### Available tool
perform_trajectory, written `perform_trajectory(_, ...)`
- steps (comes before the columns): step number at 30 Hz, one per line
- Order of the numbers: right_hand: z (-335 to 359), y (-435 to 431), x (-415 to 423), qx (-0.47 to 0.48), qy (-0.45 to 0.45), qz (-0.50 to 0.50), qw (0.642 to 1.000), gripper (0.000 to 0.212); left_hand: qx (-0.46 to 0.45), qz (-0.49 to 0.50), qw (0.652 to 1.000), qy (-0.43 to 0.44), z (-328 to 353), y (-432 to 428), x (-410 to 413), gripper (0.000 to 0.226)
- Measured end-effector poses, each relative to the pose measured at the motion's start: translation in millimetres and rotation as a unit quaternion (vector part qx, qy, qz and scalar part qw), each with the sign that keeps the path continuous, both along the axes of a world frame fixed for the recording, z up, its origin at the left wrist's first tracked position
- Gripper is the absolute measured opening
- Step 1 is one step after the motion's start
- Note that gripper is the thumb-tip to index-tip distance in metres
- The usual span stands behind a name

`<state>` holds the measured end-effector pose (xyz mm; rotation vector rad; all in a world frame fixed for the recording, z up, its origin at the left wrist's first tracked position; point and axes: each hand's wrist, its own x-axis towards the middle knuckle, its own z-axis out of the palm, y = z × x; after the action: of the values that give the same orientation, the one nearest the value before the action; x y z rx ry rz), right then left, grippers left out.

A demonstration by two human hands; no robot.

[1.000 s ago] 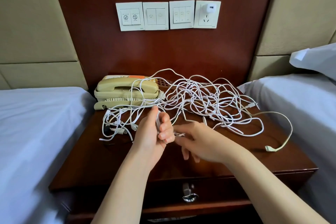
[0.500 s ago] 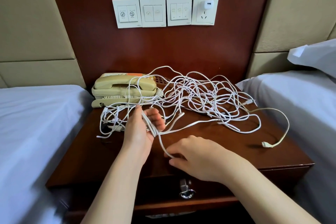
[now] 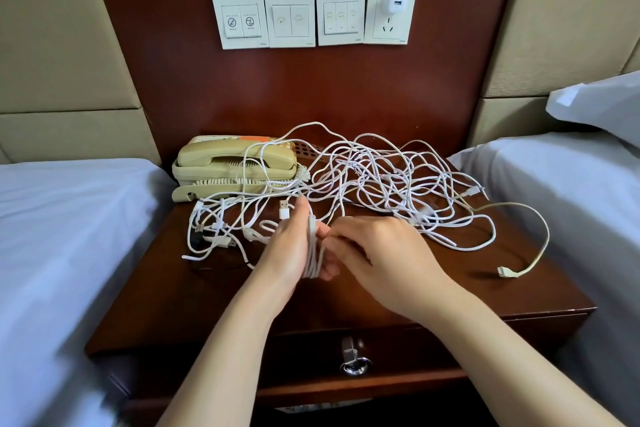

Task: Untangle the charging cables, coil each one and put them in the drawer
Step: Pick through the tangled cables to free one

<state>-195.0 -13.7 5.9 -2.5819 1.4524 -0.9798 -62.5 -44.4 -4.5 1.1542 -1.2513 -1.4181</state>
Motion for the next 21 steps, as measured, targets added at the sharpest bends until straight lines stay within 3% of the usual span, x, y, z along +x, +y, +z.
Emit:
perform_trajectory(4, -1, -6, -8, 0.015, -0.048, -0.018, 0.999, 0.022, -0.004, -0.055, 0.998, -0.03, -2, 6, -10, 0.066)
perform_trajectory(12, -3, -14, -22, 0.122, -0.175, 0.031, 0.977, 0.034, 0.069, -0.181, 0.981, 0.022, 6, 14, -10, 0.066)
perform_trajectory(18, -6, -25, -29, 0.23, -0.25, 0.086, 0.937, 0.05, 0.11, -0.213, 0.964, 0.112, 2, 16, -9, 0.064)
perform_trajectory(21, -9, -27, -27, 0.253, -0.279, 0.087, 0.922, 0.043, 0.128, -0.195, 0.958, 0.169, -1, 15, -11, 0.06)
